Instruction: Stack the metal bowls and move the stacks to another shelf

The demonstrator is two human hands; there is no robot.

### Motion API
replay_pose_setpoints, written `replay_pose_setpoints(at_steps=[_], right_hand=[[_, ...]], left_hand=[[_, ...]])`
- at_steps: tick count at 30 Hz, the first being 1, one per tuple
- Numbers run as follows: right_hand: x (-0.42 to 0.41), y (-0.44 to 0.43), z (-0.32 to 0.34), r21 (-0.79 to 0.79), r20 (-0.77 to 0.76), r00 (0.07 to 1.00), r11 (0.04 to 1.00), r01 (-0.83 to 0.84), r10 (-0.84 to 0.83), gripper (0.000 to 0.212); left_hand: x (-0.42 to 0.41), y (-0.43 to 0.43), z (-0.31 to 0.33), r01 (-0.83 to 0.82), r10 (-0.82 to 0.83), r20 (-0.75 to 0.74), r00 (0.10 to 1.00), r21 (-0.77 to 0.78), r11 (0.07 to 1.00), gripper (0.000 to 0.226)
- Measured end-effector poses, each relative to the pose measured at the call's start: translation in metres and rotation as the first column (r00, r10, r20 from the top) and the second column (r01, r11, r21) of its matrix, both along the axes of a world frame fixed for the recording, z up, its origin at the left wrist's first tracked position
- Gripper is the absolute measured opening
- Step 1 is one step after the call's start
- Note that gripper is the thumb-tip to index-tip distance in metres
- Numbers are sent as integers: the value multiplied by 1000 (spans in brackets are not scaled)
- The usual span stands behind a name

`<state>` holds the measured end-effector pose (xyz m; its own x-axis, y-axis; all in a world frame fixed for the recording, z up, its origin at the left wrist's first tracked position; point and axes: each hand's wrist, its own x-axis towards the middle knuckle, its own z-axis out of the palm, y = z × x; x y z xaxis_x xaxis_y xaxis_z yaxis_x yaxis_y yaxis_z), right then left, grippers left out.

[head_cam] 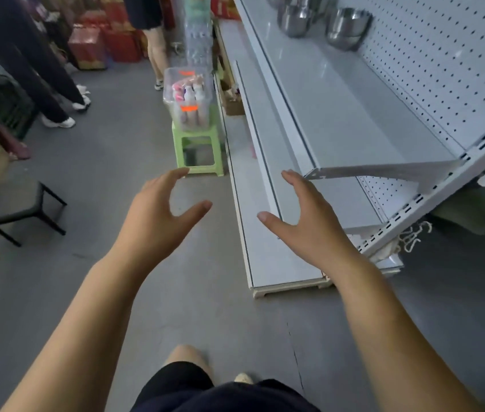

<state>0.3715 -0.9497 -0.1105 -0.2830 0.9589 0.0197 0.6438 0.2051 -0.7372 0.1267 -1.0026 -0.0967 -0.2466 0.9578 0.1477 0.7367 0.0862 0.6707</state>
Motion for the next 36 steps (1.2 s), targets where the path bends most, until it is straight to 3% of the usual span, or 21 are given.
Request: replay_pose_setpoints(at_steps=[9, 18, 22, 30, 36], right_hand=[[-73, 105, -2, 25, 46, 997, 997, -70, 69, 79], [-158, 222, 16, 99, 8, 989, 985, 143, -144, 64], [-181, 265, 17, 94, -2, 977, 973, 212, -213, 76], [-166, 357, 22, 143, -1, 920, 910, 389, -393, 79], [-158, 446, 24, 131, -8, 908, 900, 415, -418, 78]], left_hand=[[-68, 98, -8, 17, -17, -33, 999, 4, 1000, 67], [-178, 254, 32, 197, -189, -141, 972, 42, 980, 71], [-206, 314, 33, 268, -259, -164, 952, 34, 963, 70], [-206, 427, 13, 394, -390, -98, 916, 26, 919, 67], [-186, 526, 17, 472, -464, -101, 880, 70, 879, 70]])
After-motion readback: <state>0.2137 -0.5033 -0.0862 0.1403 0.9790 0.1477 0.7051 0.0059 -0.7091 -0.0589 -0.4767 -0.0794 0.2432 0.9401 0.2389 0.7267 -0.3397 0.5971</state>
